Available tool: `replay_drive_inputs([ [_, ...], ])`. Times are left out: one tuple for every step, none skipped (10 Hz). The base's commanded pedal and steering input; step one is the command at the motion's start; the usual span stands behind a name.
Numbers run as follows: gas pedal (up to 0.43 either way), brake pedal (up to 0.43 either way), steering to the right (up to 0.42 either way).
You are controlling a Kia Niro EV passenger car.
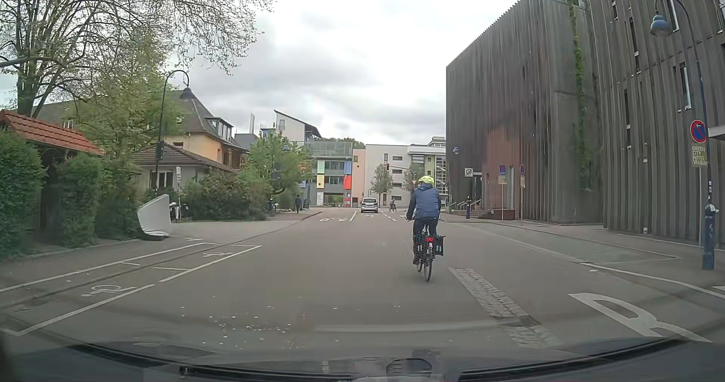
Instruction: Follow the waypoints while adhering to traffic rules and regulations
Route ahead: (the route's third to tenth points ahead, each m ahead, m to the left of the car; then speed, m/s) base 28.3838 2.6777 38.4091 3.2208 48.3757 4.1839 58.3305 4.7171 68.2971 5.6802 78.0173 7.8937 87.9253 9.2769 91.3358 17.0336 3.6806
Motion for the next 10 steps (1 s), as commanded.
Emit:
replay_drive_inputs([
  [0.028,0.000,-0.002],
  [0.028,0.000,-0.001],
  [0.028,0.000,-0.001],
  [0.028,0.000,-0.001],
  [0.028,0.000,0.000],
  [0.028,0.000,0.000],
  [0.028,0.000,0.000],
  [0.028,0.000,0.001],
  [0.028,0.000,0.004],
  [0.028,0.000,0.009],
])
